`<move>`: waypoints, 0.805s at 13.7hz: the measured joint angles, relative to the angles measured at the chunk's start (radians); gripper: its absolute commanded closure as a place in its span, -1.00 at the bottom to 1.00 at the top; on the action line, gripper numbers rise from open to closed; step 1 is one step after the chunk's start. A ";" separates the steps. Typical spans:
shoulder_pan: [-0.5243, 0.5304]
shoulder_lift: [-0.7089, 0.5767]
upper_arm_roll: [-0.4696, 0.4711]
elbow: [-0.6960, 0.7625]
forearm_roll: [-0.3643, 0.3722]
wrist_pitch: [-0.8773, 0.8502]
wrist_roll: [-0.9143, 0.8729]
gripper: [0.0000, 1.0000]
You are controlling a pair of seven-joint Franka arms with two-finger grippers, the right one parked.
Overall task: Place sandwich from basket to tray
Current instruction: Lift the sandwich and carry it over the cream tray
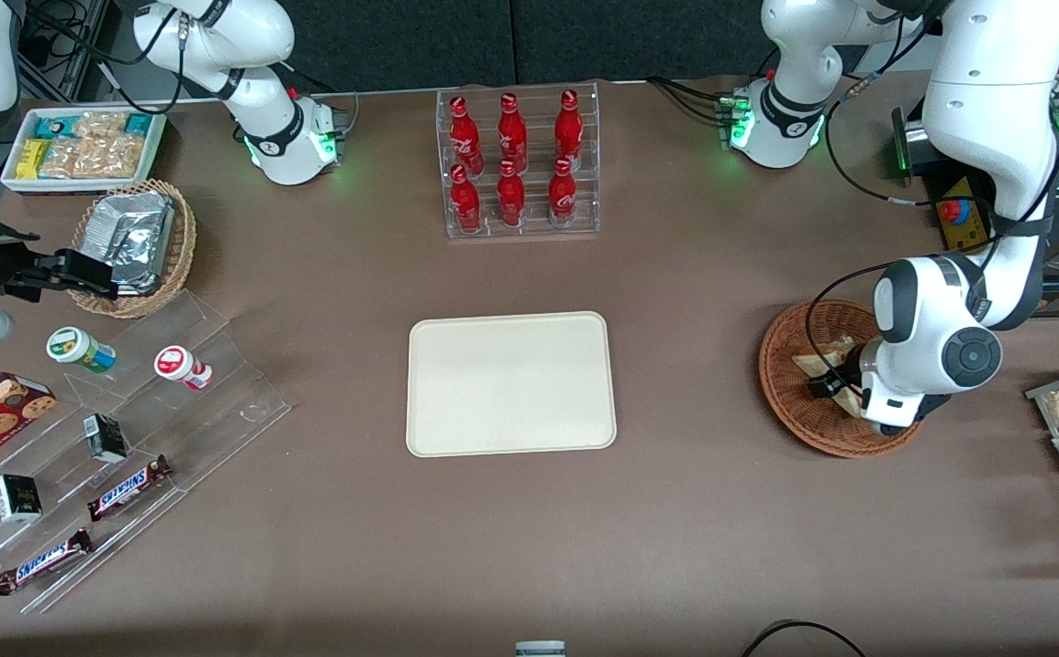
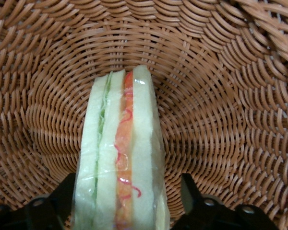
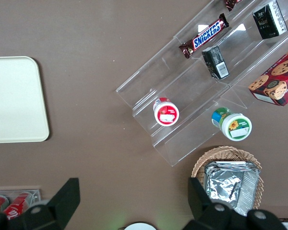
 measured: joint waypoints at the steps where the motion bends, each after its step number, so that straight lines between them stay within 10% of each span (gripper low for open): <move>1: 0.000 -0.004 0.000 0.005 0.001 0.000 0.000 1.00; 11: -0.039 -0.104 -0.020 0.363 -0.001 -0.442 -0.022 1.00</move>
